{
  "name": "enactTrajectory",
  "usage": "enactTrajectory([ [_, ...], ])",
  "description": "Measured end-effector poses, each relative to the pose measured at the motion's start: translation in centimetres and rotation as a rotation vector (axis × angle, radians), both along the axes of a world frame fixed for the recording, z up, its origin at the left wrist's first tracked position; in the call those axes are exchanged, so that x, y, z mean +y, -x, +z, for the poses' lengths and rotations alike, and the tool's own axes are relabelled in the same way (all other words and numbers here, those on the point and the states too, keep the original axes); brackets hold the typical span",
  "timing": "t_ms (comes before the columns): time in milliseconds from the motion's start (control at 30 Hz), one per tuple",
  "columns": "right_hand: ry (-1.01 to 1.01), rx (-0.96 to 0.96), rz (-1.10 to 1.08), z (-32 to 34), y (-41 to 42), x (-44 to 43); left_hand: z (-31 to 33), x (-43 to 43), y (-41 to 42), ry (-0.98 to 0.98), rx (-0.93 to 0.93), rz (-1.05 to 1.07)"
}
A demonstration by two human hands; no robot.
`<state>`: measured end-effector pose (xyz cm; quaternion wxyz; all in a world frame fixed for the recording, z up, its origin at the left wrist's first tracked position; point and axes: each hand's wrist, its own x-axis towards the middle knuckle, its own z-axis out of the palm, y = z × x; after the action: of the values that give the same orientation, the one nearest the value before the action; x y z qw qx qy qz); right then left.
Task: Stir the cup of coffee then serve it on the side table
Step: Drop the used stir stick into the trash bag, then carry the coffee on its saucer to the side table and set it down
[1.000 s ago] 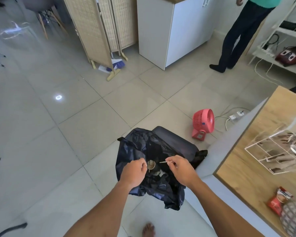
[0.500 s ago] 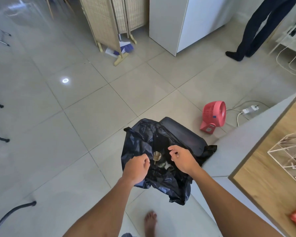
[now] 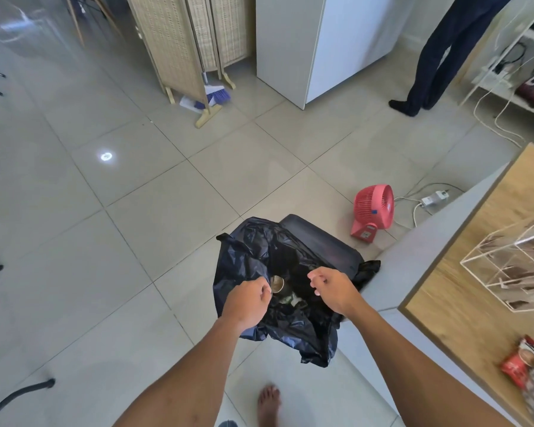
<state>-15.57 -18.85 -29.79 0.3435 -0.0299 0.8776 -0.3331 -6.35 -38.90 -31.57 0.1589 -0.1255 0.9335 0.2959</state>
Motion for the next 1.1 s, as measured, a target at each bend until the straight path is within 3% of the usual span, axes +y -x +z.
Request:
enactTrajectory([
  [667,0.036,0.287,-0.114,7.0,-4.7,6.0,7.8,7.4,1.1,0.058,0.109,-0.151],
  [1100,0.072,0.268,-0.321,7.5,-13.9,17.8,9.8,19.1,-3.0,0.011,0.094,-0.314],
])
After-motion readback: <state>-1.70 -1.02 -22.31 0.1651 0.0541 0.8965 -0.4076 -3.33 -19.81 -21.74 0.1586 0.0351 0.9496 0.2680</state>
